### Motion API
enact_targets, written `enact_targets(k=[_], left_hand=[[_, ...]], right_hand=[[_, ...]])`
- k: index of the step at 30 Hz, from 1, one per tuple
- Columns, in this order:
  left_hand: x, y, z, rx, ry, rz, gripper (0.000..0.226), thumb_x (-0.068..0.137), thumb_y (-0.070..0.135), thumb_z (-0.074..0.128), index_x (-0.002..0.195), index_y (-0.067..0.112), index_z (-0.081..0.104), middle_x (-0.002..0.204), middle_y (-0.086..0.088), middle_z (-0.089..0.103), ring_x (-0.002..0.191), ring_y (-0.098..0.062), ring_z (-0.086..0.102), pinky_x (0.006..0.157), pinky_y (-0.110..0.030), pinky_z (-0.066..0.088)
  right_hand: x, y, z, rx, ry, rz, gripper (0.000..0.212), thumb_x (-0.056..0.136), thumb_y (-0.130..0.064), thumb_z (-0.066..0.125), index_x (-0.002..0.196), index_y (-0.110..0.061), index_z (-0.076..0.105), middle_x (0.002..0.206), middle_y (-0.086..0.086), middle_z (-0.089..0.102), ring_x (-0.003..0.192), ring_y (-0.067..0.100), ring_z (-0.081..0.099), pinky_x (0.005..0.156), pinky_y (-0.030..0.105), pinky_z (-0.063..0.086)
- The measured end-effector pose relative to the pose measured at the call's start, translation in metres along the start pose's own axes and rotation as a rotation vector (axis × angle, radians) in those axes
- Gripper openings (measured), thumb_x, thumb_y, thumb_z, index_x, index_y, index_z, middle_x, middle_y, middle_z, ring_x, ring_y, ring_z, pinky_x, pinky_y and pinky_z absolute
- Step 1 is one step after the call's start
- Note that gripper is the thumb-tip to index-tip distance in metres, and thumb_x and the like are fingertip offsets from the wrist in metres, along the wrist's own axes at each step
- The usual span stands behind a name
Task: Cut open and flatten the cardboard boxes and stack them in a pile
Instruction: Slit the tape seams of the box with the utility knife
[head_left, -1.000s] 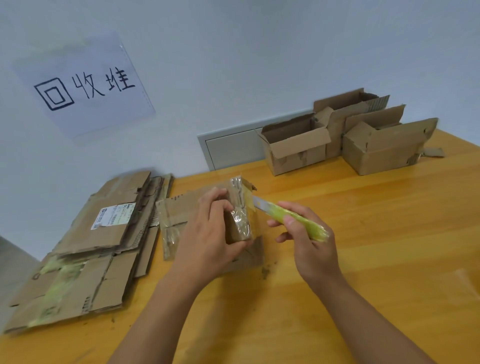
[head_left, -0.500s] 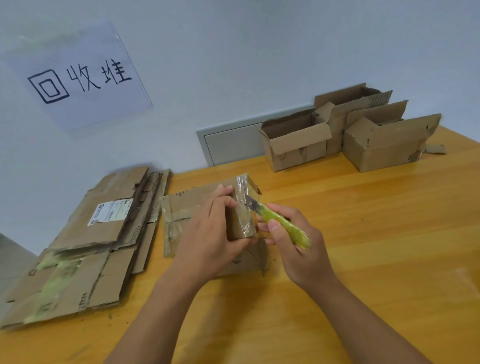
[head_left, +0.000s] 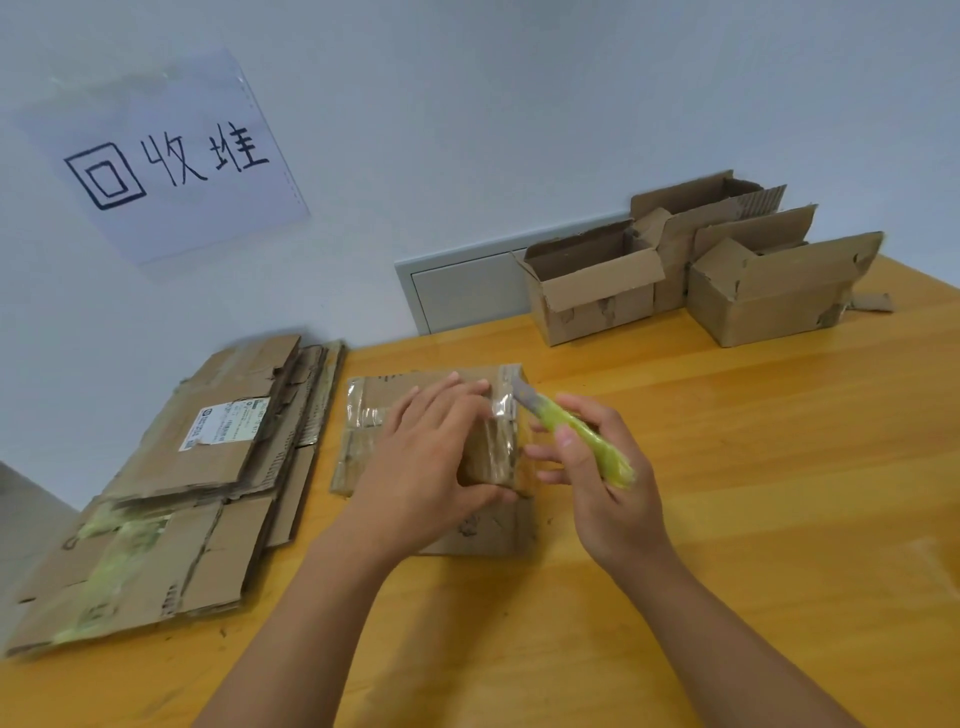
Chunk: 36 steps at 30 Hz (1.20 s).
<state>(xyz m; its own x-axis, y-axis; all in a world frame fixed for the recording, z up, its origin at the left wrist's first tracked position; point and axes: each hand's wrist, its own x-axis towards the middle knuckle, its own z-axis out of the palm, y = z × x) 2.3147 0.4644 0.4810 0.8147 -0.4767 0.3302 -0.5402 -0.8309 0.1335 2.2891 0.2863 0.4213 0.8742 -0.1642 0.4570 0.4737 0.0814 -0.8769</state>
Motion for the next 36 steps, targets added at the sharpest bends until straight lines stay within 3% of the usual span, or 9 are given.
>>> enact_targets(k=[3, 7, 10, 14, 18, 24, 28, 31, 36], left_hand=[[-0.009, -0.001, 0.005, 0.019, -0.026, 0.045, 0.069, 0.067, 0.073, 0.057, 0.125, 0.039, 0.044, 0.151, 0.013, 0.034, 0.143, -0.014, 0.021, 0.117, -0.040, 0.018], [-0.015, -0.002, -0.001, -0.098, -0.128, 0.019, 0.078, 0.068, 0.087, 0.047, 0.133, 0.045, 0.046, 0.154, 0.021, 0.027, 0.145, -0.006, 0.014, 0.114, -0.032, 0.014], [-0.010, -0.006, -0.002, -0.208, -0.137, -0.029, 0.060, 0.085, 0.077, 0.034, 0.127, 0.042, 0.059, 0.147, 0.023, 0.040, 0.140, -0.002, 0.025, 0.111, -0.031, 0.022], [0.006, -0.015, 0.002, -0.159, -0.053, -0.124, 0.024, 0.100, 0.033, 0.050, 0.122, 0.030, 0.060, 0.120, 0.014, 0.060, 0.112, -0.010, 0.052, 0.095, -0.034, 0.045], [0.019, -0.022, 0.002, -0.040, -0.131, -0.084, 0.034, 0.096, 0.033, 0.059, 0.130, 0.031, 0.055, 0.138, 0.010, 0.045, 0.128, -0.013, 0.038, 0.101, -0.024, 0.029], [0.025, -0.026, -0.001, -0.087, -0.280, -0.064, 0.045, 0.092, 0.035, 0.062, 0.133, 0.033, 0.044, 0.159, 0.011, 0.027, 0.149, -0.013, 0.016, 0.118, -0.032, 0.012], [0.022, -0.027, 0.004, -0.081, -0.286, -0.054, 0.063, 0.094, 0.035, 0.061, 0.149, 0.033, 0.030, 0.162, 0.012, 0.017, 0.151, -0.010, 0.005, 0.119, -0.031, 0.001], [0.020, -0.027, 0.006, -0.021, -0.244, -0.035, 0.072, 0.095, 0.037, 0.060, 0.154, 0.034, 0.020, 0.161, 0.013, 0.021, 0.150, -0.012, 0.008, 0.120, -0.031, 0.005], [0.020, -0.025, 0.018, 0.093, -0.100, 0.007, 0.056, 0.096, 0.038, 0.053, 0.148, 0.026, 0.039, 0.153, 0.003, 0.040, 0.144, -0.021, 0.030, 0.116, -0.038, 0.024]], right_hand=[[0.000, 0.005, 0.001, -0.125, 0.012, -0.074, 0.036, 0.099, -0.046, 0.046, 0.132, -0.058, 0.047, 0.123, -0.018, 0.065, 0.110, 0.012, 0.067, 0.083, 0.026, 0.056], [0.001, 0.012, 0.000, -0.241, 0.005, -0.057, 0.034, 0.102, -0.043, 0.045, 0.135, -0.051, 0.048, 0.133, -0.018, 0.060, 0.127, 0.001, 0.054, 0.102, 0.027, 0.047], [0.002, 0.017, 0.000, -0.231, 0.000, -0.004, 0.032, 0.102, -0.040, 0.047, 0.133, -0.045, 0.051, 0.132, -0.019, 0.060, 0.125, 0.000, 0.054, 0.102, 0.030, 0.048], [-0.001, 0.026, 0.004, -0.228, -0.055, 0.050, 0.038, 0.097, -0.059, 0.044, 0.134, -0.050, 0.050, 0.129, -0.021, 0.061, 0.119, 0.010, 0.061, 0.094, 0.047, 0.054], [-0.003, 0.025, 0.006, -0.224, -0.074, 0.053, 0.035, 0.096, -0.060, 0.044, 0.130, -0.058, 0.048, 0.124, -0.027, 0.062, 0.112, 0.011, 0.065, 0.090, 0.048, 0.056], [-0.002, 0.024, 0.006, -0.228, -0.084, 0.047, 0.032, 0.101, -0.044, 0.045, 0.127, -0.062, 0.046, 0.123, -0.028, 0.063, 0.107, 0.009, 0.067, 0.087, 0.047, 0.057], [-0.001, 0.022, 0.006, -0.206, -0.077, 0.042, 0.034, 0.100, -0.042, 0.045, 0.125, -0.065, 0.046, 0.121, -0.029, 0.064, 0.104, 0.007, 0.068, 0.086, 0.043, 0.058], [-0.002, 0.024, 0.006, -0.212, -0.091, 0.043, 0.035, 0.099, -0.044, 0.045, 0.125, -0.067, 0.044, 0.117, -0.028, 0.065, 0.100, 0.008, 0.070, 0.084, 0.042, 0.058], [0.001, 0.024, 0.004, -0.142, -0.054, 0.094, 0.023, 0.097, -0.042, 0.048, 0.119, -0.049, 0.048, 0.111, -0.020, 0.069, 0.096, 0.013, 0.072, 0.079, 0.037, 0.060]])
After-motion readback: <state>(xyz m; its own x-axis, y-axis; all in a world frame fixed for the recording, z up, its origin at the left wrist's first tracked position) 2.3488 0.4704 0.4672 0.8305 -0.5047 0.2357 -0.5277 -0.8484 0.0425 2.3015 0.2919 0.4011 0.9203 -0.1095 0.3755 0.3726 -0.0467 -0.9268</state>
